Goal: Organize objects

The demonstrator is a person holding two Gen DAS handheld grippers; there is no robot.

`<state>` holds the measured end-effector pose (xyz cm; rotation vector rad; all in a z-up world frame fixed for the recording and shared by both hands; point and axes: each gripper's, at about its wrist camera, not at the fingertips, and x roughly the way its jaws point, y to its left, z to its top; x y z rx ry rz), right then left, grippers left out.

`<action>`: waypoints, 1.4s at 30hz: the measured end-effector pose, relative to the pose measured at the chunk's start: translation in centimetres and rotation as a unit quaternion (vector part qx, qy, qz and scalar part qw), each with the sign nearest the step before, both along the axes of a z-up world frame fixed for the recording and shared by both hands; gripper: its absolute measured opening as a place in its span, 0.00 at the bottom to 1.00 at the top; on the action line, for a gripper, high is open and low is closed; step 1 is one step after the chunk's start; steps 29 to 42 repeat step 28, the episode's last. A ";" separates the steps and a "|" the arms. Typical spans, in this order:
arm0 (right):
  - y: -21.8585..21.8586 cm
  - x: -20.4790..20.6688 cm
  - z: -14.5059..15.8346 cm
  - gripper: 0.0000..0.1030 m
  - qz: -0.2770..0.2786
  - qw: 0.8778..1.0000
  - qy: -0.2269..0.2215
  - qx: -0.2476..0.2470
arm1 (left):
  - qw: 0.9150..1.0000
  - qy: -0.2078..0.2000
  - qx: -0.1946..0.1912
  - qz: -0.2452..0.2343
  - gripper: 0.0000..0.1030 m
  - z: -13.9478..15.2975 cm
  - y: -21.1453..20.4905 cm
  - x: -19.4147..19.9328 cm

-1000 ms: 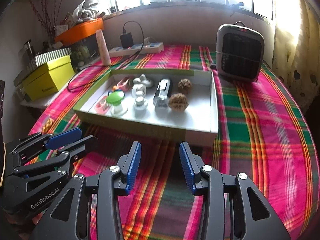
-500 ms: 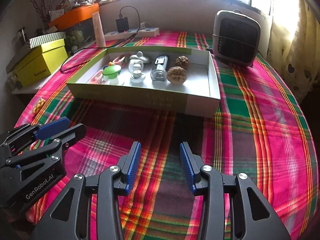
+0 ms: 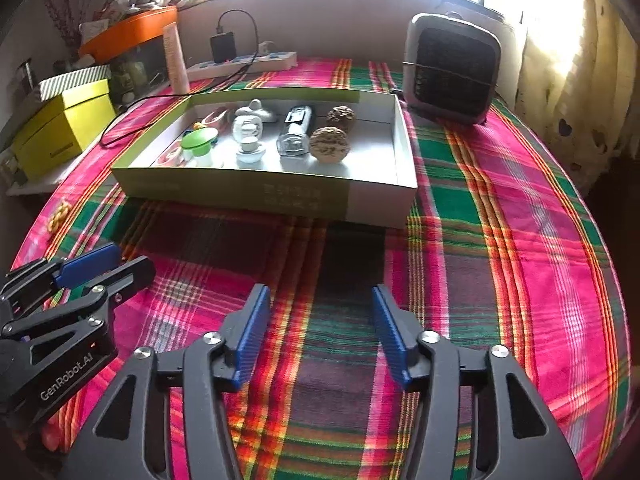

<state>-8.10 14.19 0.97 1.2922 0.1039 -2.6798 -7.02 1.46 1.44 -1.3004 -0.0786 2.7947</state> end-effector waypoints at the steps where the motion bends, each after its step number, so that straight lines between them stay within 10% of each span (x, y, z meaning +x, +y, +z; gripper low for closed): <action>1: -0.1 0.0 0.0 0.53 0.000 1.000 0.000 0.002 | 1.000 0.000 0.002 -0.002 0.41 0.0 0.0 0.0; 42: -0.1 0.0 0.0 0.53 0.000 1.000 0.000 0.003 | 1.000 -0.003 -0.018 -0.009 0.46 -0.1 0.7 -0.1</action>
